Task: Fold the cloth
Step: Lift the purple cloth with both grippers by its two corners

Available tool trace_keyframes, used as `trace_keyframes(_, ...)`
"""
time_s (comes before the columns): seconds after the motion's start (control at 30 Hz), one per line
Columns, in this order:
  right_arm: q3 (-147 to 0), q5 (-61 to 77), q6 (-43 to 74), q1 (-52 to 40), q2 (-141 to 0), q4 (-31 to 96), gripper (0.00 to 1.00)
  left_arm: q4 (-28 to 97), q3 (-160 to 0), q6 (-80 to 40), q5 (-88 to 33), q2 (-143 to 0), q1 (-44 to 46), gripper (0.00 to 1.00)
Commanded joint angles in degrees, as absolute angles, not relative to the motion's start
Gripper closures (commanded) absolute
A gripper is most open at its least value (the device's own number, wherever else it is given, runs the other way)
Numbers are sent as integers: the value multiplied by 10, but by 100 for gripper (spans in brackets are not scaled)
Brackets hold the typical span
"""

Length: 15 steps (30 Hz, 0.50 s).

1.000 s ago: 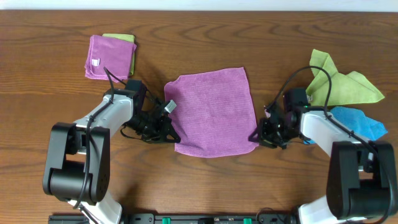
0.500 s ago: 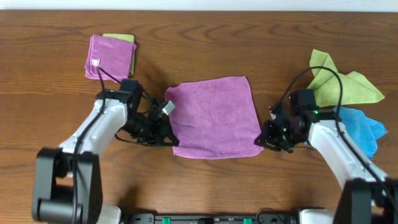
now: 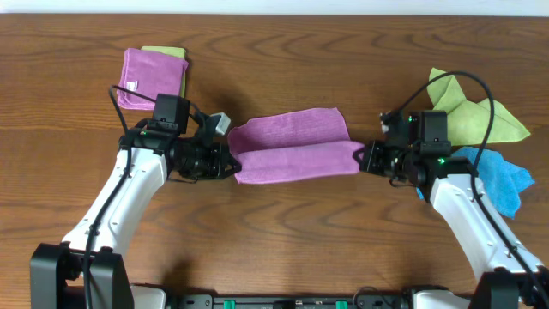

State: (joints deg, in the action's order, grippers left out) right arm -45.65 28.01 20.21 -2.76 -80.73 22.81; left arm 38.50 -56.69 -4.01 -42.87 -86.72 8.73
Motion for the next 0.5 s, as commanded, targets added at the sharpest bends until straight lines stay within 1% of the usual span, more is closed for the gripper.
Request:
trace_keyframes(0.0, -457, 268, 229, -39, -815, 197, 99, 365, -567, -84, -399, -861, 86, 94)
trace_keyframes(0.07, -457, 268, 234, -51, -828, 164, 99, 349, -567, -91, -397, -861, 87, 94)
trace_keyframes(0.2, -457, 242, 249, -72, -858, 108, 99, 329, -567, -100, -358, -863, 87, 94)
trace_keyframes(0.3, -457, 235, 260, -78, -887, 46, 99, 298, -566, -99, -339, -875, 87, 94)
trace_keyframes(0.47, -458, 214, 262, -78, -926, -18, 99, 250, -566, -99, -318, -917, 86, 94)
